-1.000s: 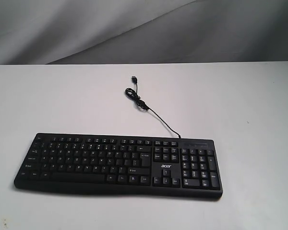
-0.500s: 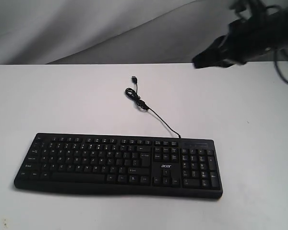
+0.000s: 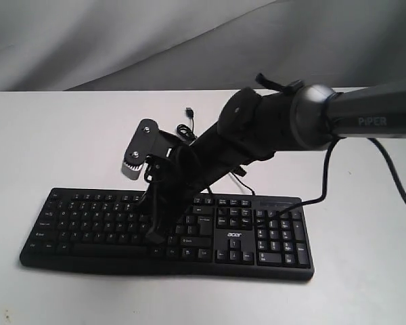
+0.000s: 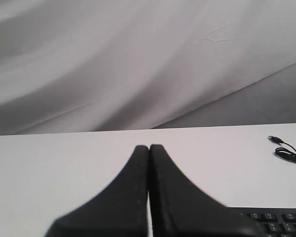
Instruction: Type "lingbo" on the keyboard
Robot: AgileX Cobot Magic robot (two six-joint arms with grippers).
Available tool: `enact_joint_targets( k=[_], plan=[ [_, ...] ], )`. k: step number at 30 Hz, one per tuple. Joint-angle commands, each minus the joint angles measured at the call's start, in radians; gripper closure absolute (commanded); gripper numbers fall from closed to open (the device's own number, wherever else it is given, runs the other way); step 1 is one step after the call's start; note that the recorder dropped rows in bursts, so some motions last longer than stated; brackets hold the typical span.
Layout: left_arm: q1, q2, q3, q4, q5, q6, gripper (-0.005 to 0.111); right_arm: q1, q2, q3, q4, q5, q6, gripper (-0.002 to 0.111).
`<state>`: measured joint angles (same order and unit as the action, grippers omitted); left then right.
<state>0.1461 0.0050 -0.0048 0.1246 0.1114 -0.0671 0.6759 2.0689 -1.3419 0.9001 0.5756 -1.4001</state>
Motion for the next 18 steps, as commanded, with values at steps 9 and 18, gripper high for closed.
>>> enact_joint_targets(
  k=[9,18],
  plan=[
    [-0.007,-0.005,0.005,0.000,-0.007,-0.002,0.106,0.011,0.007,-0.002,-0.097,-0.012,0.070,0.108],
    [-0.007,-0.005,0.005,0.000,-0.007,-0.002,0.106,0.015,0.040,-0.004,-0.097,0.006,0.040,0.108]
  ],
)
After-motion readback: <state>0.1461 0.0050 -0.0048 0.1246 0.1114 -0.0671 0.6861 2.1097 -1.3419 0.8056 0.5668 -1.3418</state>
